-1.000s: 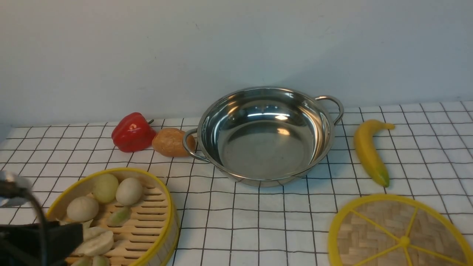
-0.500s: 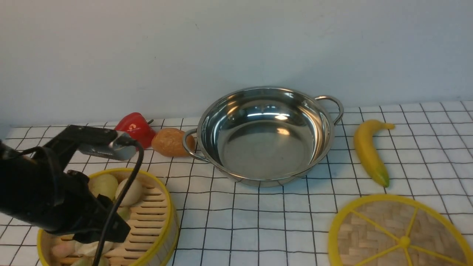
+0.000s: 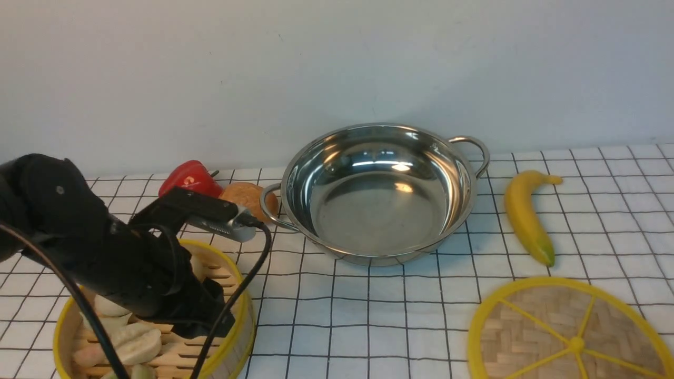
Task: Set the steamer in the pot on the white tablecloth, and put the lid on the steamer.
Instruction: 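Grasp the rim of the steamer basket holding the buns with the left gripper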
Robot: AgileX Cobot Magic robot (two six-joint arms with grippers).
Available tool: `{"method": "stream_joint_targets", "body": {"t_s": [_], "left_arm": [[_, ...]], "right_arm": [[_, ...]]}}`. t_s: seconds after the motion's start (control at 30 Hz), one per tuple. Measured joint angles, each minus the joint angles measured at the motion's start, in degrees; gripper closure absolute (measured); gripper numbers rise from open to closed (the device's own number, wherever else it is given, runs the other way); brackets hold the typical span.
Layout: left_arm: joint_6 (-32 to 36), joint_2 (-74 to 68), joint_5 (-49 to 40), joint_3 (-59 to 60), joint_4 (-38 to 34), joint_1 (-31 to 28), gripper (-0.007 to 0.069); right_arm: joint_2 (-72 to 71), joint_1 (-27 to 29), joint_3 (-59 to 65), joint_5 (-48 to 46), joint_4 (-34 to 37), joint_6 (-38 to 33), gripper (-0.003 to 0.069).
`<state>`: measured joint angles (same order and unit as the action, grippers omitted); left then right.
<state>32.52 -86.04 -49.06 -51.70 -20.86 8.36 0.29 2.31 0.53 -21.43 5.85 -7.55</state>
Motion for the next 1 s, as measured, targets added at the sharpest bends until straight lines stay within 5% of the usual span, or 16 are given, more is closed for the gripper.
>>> {"method": "stream_joint_targets", "body": {"t_s": [0.73,0.93,1.0], "left_arm": [[-0.20,-11.20,2.54,0.00,-2.51,0.13,0.0294],[-0.26,-13.72,1.67,-0.19,-3.03,0.13,0.0400],[-0.26,-13.92,1.04,-0.40,-3.62,0.18,0.0498]], "right_arm": [[0.00,0.00,0.00,0.00,0.00,0.00,0.0419],[0.00,0.00,0.00,0.00,0.00,0.00,0.0419],[0.00,0.00,0.00,0.00,0.00,0.00,0.0419]]}}
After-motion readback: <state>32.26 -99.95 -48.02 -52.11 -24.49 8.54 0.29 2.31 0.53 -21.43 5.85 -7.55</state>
